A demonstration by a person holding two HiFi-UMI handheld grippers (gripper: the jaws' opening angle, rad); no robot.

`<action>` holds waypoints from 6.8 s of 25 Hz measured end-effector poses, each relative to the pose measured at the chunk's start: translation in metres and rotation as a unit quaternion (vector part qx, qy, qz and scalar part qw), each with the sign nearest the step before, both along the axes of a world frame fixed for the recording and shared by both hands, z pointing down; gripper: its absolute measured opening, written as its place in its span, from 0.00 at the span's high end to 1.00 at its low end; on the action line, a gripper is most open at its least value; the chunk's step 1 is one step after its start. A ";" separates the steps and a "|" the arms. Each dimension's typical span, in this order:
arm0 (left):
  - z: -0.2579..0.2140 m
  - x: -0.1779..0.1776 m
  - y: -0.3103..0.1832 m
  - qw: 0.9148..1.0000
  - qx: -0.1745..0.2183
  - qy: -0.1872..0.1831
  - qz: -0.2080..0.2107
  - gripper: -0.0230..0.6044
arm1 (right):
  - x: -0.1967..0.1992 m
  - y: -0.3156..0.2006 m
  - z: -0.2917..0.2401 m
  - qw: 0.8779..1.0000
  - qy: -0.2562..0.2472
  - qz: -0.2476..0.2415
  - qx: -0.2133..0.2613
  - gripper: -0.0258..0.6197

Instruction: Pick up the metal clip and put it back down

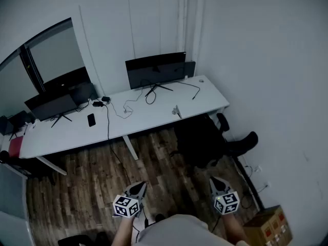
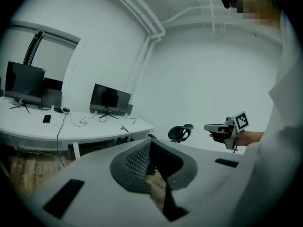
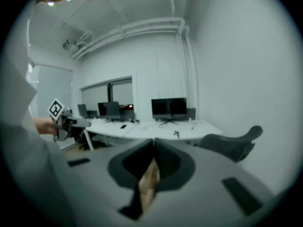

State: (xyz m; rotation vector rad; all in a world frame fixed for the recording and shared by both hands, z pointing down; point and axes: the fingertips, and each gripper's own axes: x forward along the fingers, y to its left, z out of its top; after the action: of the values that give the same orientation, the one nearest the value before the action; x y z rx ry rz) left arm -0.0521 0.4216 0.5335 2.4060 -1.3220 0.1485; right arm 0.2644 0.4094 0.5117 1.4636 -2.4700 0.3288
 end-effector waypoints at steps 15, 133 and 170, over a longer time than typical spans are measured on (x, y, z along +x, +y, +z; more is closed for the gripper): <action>0.004 -0.004 -0.002 1.000 -0.004 0.004 0.014 0.91 | -0.006 0.003 -0.003 1.000 -0.003 0.012 -0.001 0.91; 0.060 -0.082 -0.496 0.985 -0.082 0.007 0.153 0.91 | -0.128 -0.422 0.062 0.988 -0.012 0.115 -0.102 0.91; 0.108 0.009 -0.619 0.976 -0.167 0.003 0.142 0.91 | -0.084 -0.568 0.123 0.981 -0.037 0.066 -0.178 0.91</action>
State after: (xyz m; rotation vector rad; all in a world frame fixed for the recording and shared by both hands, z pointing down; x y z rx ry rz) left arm -0.0431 -0.1971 0.6413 2.2839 -0.8625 0.4062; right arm 0.1800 -0.1589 0.6345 1.4810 -2.2210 0.8191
